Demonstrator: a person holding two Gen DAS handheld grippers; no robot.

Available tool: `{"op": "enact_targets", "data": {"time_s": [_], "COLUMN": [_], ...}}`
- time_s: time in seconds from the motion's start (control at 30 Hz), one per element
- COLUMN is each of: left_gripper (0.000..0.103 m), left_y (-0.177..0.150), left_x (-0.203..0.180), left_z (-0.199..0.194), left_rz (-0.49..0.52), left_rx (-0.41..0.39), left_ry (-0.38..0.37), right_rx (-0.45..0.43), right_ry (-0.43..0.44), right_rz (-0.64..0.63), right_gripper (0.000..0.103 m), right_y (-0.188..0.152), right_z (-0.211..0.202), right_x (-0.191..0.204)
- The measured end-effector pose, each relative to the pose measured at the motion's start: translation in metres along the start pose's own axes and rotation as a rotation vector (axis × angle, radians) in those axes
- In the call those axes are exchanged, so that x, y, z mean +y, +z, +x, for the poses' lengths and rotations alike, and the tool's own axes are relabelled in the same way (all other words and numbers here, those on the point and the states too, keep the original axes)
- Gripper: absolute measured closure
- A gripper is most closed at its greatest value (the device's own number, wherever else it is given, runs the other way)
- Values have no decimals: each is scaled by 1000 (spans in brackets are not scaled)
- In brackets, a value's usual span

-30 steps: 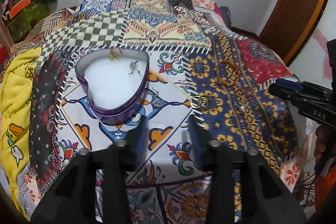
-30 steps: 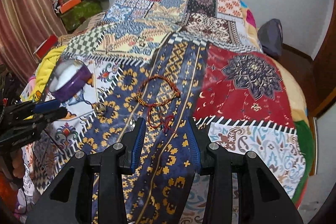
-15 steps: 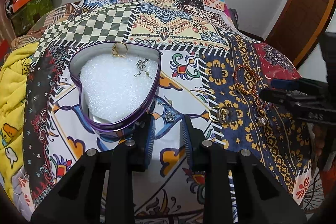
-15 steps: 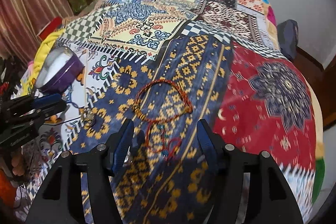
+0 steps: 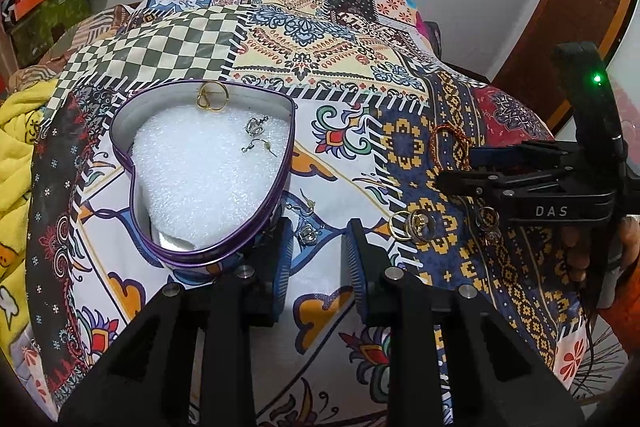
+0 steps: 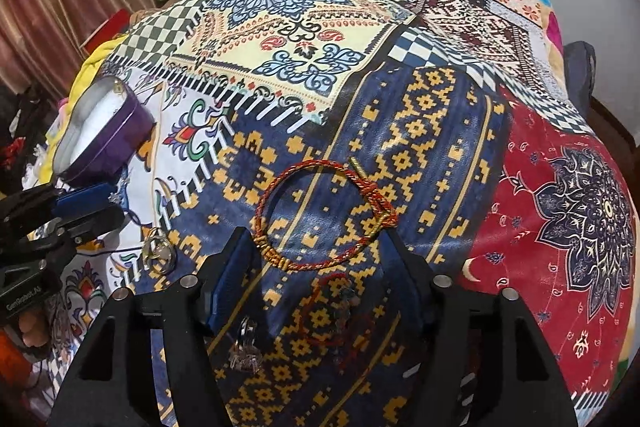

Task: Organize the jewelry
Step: 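Lift the beaded bracelet with the right tool toward the heart tin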

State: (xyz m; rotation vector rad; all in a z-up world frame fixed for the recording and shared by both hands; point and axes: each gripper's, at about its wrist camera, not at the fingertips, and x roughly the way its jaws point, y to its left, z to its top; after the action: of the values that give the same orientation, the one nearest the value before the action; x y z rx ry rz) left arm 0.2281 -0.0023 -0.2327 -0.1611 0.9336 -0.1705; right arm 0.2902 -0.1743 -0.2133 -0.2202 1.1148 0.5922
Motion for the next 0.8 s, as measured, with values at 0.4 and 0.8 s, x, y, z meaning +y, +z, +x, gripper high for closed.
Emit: {"op": "enact_targets", "data": {"time_s": [0.4,0.8], "left_gripper": [98,99], "left_y": [-4,2], "left_x": [-12,-6], "left_z": [-2,-48], "left_rz": [58,49], "left_rx": [-5,-98], "left_ry": [24,44], "right_rx": [-15,-81], "right_ry": [0,-17], "right_rz": [10,13], "right_gripper": [94,94], "right_y": [8,5], "right_z": [2,-31], "right_x": [-4,12]}}
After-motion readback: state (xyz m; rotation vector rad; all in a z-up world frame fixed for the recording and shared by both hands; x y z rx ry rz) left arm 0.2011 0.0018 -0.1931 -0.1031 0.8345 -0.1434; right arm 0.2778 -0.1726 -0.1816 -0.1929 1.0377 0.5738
